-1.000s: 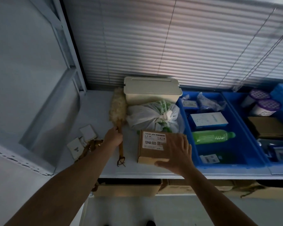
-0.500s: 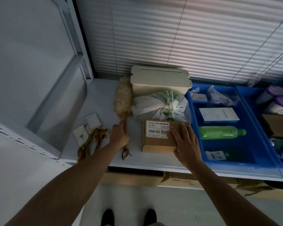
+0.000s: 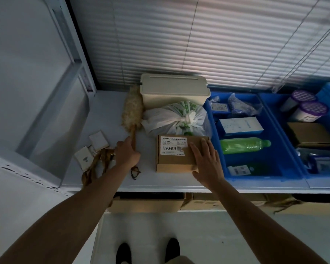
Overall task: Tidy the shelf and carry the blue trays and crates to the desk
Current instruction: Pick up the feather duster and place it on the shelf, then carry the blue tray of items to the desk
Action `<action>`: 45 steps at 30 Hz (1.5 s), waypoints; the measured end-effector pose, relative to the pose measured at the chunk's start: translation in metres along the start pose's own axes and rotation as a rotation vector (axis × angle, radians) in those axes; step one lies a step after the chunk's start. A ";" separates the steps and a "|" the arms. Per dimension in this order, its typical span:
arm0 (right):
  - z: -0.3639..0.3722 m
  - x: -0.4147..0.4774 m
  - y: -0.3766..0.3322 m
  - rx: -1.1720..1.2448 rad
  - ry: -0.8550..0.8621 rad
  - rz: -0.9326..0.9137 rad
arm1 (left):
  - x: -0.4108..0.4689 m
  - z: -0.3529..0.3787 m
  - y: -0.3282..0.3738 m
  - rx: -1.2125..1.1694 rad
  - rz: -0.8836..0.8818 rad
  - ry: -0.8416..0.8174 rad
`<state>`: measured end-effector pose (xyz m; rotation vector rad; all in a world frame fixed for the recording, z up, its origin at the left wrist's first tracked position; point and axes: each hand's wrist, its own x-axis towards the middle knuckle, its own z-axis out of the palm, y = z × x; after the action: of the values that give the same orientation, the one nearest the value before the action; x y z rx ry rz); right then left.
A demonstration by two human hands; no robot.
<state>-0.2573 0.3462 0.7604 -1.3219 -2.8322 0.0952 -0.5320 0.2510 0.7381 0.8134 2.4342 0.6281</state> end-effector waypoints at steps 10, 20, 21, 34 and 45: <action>-0.040 -0.071 0.003 0.364 0.196 0.209 | -0.054 -0.009 0.064 -0.261 0.378 0.039; -0.039 -0.135 0.134 1.309 0.280 1.246 | -0.082 0.067 0.234 0.001 0.769 -0.259; -0.037 -0.132 0.146 1.392 0.227 1.303 | -0.081 0.080 0.250 0.048 0.771 -0.278; -0.011 -0.083 0.178 1.550 0.211 1.542 | -0.008 0.146 0.334 0.396 0.672 -0.286; -0.002 -0.172 0.160 1.484 0.544 1.754 | 0.031 0.180 0.362 0.593 0.709 -0.176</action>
<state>-0.0238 0.3170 0.7544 -1.9675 -0.0877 1.1356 -0.2983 0.5773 0.7918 1.9187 2.1436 0.0267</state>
